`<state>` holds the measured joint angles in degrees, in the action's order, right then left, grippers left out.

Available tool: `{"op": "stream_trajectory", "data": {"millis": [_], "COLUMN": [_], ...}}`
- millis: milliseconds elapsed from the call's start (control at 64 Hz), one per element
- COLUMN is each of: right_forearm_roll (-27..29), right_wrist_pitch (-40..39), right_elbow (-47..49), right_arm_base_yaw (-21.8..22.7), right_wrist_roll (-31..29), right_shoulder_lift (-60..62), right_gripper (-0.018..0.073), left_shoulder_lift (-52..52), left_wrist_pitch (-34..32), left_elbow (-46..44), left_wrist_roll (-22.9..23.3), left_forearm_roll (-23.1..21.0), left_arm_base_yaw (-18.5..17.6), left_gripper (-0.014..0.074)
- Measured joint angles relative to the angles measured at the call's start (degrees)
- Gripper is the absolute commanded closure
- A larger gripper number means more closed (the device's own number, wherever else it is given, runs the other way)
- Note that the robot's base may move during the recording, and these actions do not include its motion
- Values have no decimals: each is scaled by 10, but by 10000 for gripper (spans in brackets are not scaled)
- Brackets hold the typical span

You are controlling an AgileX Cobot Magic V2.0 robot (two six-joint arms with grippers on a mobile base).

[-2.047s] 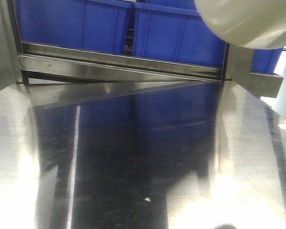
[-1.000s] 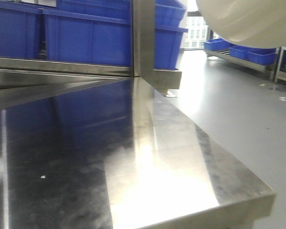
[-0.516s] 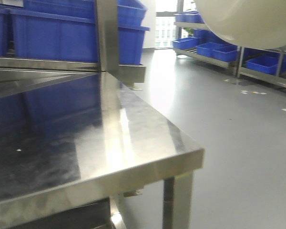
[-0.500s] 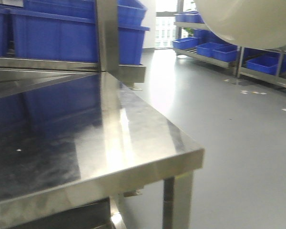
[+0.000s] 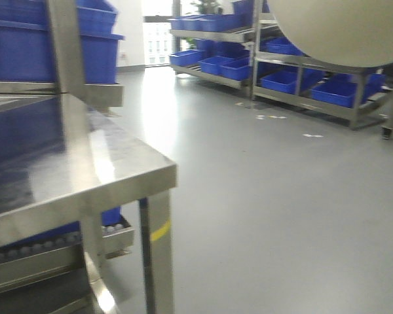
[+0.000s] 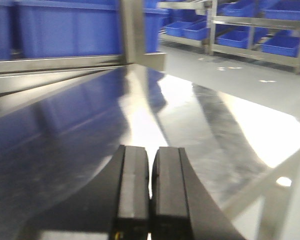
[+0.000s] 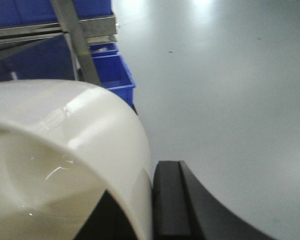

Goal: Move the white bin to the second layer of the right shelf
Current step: 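Drive the base away from the table carrying the bin in the right gripper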

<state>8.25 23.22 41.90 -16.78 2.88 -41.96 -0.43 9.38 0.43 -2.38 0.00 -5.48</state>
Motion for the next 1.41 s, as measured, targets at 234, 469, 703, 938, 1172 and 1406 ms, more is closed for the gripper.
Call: {"op": "stream_trajectory", "data": {"millis": [234,469,703,938,1172,1406], "right_forearm_roll": [0,0,0,0,0,0], "right_wrist_pitch": [0,0,0,0,0,0], "right_elbow": [0,0,0,0,0,0], "right_arm_base_yaw": [0,0,0,0,0,0], "right_wrist_roll": [0,0,0,0,0,0], "right_shoulder_lift": [0,0,0,0,0,0], "right_gripper": [503,503,503,503,503,503], "left_shoulder_lift": [0,0,0,0,0,0], "left_wrist_pitch": [0,0,0,0,0,0], "left_elbow": [0,0,0,0,0,0], "left_wrist_roll": [0,0,0,0,0,0], "left_forearm_roll": [0,0,0,0,0,0], "left_arm_base_yaw": [0,0,0,0,0,0], "left_gripper": [512,512,512,512,512,512]}}
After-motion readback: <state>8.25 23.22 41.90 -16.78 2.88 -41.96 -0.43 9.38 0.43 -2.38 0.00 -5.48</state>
